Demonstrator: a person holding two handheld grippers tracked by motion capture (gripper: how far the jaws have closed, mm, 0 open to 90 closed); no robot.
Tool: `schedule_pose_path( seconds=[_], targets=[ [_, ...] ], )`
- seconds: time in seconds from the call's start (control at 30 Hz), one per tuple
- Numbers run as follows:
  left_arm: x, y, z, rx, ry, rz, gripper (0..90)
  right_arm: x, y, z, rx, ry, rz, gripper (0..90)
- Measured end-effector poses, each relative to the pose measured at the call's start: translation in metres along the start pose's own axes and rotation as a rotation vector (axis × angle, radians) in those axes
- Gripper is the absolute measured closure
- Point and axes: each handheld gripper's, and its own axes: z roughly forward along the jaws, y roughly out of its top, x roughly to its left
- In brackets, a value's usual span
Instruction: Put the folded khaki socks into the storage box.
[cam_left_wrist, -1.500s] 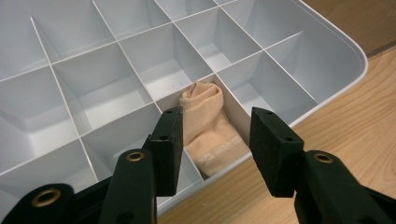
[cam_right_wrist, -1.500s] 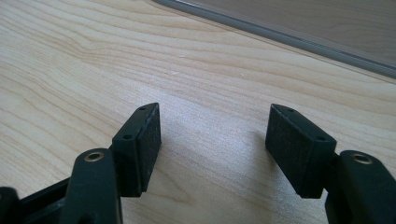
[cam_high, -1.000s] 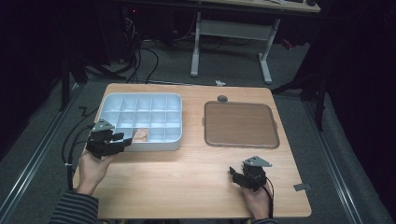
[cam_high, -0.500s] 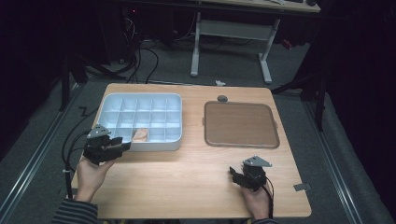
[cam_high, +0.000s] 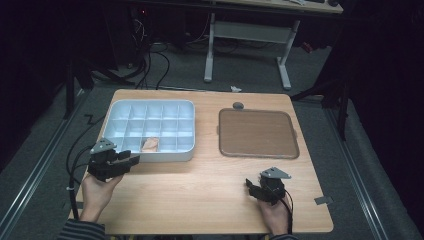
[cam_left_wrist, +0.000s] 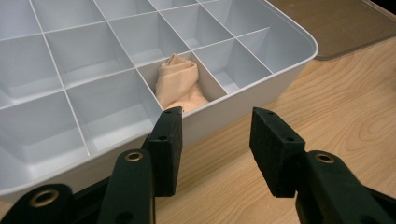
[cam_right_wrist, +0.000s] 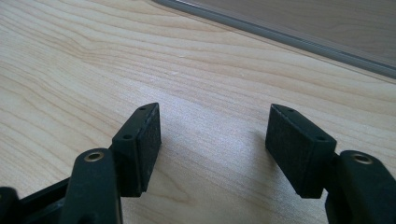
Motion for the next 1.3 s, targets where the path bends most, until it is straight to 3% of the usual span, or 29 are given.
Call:
schedule_pose_path(
  seconds=[0.23, 1.0, 1.3],
  targets=[
    [0.000, -0.008, 0.002, 0.020, -0.003, -0.009, 54.2, 0.000, 0.000, 0.000, 0.001, 0.000, 0.001, 35.9],
    [-0.004, -0.027, 0.010, 0.015, -0.036, -0.045, 52.7, 0.000, 0.000, 0.000, 0.001, -0.001, 0.002, 35.8],
    [-0.004, -0.032, 0.014, 0.009, -0.028, -0.056, 50.9, 0.000, 0.000, 0.000, 0.000, 0.000, 0.001, 35.8]
  ],
)
